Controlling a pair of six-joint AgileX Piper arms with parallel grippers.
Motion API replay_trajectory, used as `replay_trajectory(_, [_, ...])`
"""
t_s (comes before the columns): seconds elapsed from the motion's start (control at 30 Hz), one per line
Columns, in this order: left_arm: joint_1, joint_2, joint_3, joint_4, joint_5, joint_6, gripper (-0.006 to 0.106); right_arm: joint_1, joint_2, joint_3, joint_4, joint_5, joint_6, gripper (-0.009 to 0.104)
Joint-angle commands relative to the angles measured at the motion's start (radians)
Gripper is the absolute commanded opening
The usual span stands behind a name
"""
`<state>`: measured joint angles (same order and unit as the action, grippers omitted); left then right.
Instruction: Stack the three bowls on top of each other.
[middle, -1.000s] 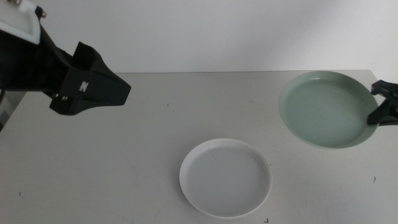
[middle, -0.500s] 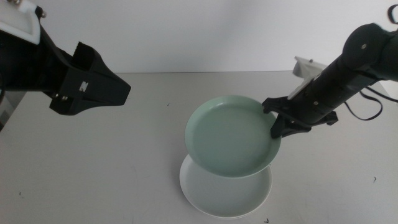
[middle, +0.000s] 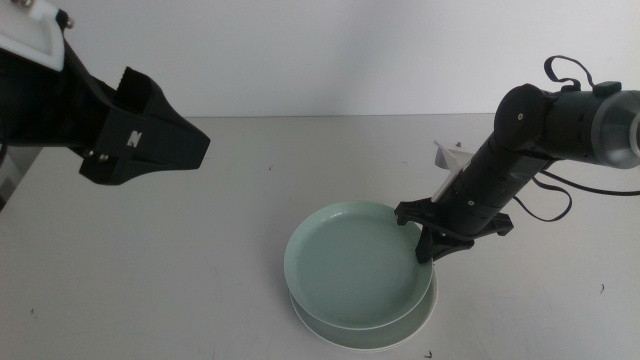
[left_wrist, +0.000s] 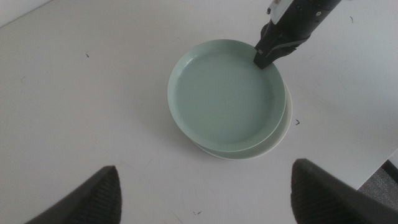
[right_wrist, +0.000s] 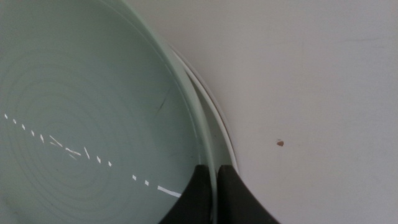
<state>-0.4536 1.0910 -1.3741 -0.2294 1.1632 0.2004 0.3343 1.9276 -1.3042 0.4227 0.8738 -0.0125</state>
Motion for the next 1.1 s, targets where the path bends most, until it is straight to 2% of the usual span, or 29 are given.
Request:
replay_trajectory(0.0, [-0.004,-0.015,-0.029,-0.014,-0.045,0.000,0.105,0.000,-0.051,-0.030,0.007,0.013,-0.027,0.000])
replay_trajectory(0.3, [-0.004,-0.015,-0.029,-0.014,-0.045,0.000,0.105,0.000,-0.052,-0.031,0.008,0.054,-0.032,0.004])
replay_trajectory(0.47, [-0.004,-0.015,-0.029,-0.014,-0.045,0.000,0.105,0.000,-0.053,-0.031,0.013,0.076,-0.053,0.017])
replay_trajectory(0.67, [-0.004,-0.015,-0.029,-0.014,-0.045,0.000,0.105,0.000,-0.061,-0.045,0.016,0.079,-0.056,0.041])
replay_trajectory(0.77, [-0.004,-0.015,-0.029,-0.014,-0.045,0.000,0.105,0.000,-0.085,-0.072,0.020,0.099,-0.050,0.048])
replay_trajectory(1.07, [-0.004,-0.015,-0.029,-0.010,-0.074,0.006,0.105,-0.002,-0.171,-0.226,-0.002,0.193,-0.054,0.050])
